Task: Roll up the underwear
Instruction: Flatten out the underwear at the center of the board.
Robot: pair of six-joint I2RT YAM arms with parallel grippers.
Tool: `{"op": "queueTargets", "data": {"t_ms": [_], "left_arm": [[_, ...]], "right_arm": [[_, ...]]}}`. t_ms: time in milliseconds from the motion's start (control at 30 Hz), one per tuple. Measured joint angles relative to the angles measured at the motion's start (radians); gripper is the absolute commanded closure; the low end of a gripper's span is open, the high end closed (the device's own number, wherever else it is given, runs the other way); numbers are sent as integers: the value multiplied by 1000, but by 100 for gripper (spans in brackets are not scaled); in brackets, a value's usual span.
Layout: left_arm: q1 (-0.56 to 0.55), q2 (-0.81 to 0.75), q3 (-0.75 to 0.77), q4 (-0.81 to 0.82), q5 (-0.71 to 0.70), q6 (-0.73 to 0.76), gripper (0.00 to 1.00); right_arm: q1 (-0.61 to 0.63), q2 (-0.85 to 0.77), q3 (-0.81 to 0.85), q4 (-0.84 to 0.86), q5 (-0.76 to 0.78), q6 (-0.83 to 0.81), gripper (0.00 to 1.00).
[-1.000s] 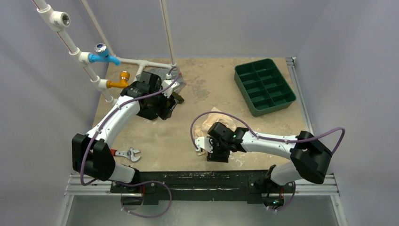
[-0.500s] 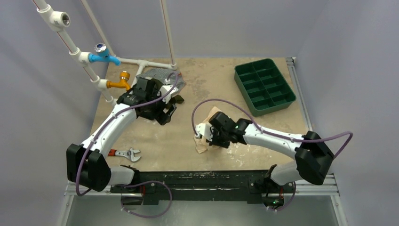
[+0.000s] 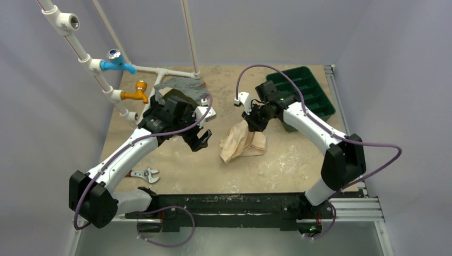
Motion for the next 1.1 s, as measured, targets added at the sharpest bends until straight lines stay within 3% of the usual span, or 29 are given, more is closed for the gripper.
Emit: {"op": "queueTargets", "data": {"t_ms": [333, 700, 1100], "left_arm": [[-198, 153, 95, 24, -37, -97, 13], [-418, 209, 96, 79, -283, -148, 16], [-595, 481, 246, 60, -541, -148, 30]], "right_arm": [[-80, 209, 75, -59, -91, 53, 100], [-157, 349, 231, -76, -194, 158, 100], [-177, 403, 252, -97, -241, 184, 100]]}}
